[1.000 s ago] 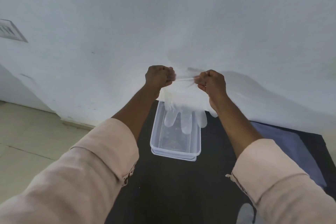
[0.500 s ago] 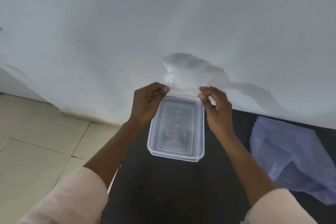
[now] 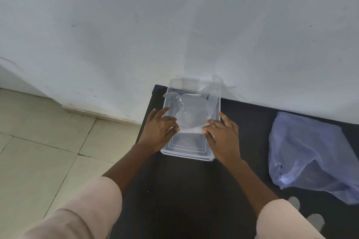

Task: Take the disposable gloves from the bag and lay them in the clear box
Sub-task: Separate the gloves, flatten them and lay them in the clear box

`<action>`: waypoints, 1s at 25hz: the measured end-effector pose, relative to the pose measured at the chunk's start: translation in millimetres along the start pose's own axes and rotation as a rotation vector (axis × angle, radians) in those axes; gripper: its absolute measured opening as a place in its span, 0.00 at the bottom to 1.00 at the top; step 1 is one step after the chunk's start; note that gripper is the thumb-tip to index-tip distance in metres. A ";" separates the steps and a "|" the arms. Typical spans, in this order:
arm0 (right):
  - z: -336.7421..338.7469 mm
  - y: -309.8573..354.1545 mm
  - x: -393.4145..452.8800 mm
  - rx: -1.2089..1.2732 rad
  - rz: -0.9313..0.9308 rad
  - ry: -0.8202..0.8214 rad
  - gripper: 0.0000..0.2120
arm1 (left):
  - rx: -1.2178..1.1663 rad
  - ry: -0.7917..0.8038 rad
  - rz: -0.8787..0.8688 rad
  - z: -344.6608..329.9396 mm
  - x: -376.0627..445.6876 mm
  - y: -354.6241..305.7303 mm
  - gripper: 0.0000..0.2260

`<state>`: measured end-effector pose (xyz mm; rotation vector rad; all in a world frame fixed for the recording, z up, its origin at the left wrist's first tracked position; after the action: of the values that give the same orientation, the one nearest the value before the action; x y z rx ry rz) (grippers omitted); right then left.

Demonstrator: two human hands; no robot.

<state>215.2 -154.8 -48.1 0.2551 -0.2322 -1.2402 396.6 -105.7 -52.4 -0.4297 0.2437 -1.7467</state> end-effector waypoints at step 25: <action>-37.9 -1.7 -7.2 -0.536 0.148 0.656 0.19 | 0.246 0.518 -0.059 -33.4 -2.7 0.0 0.23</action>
<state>223.2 -145.9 -84.8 0.1614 0.6309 -0.9712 383.2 -105.3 -83.2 0.2031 0.3801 -1.8951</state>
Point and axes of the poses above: each hand's wrist, its own x-axis towards the middle knuckle, its own z-axis out of the back of the hand, y = z × x, the point moved 10 cm from there along x, towards the middle knuckle, and after that the axes turned 12 degrees about -z, right-handed, at the moved point
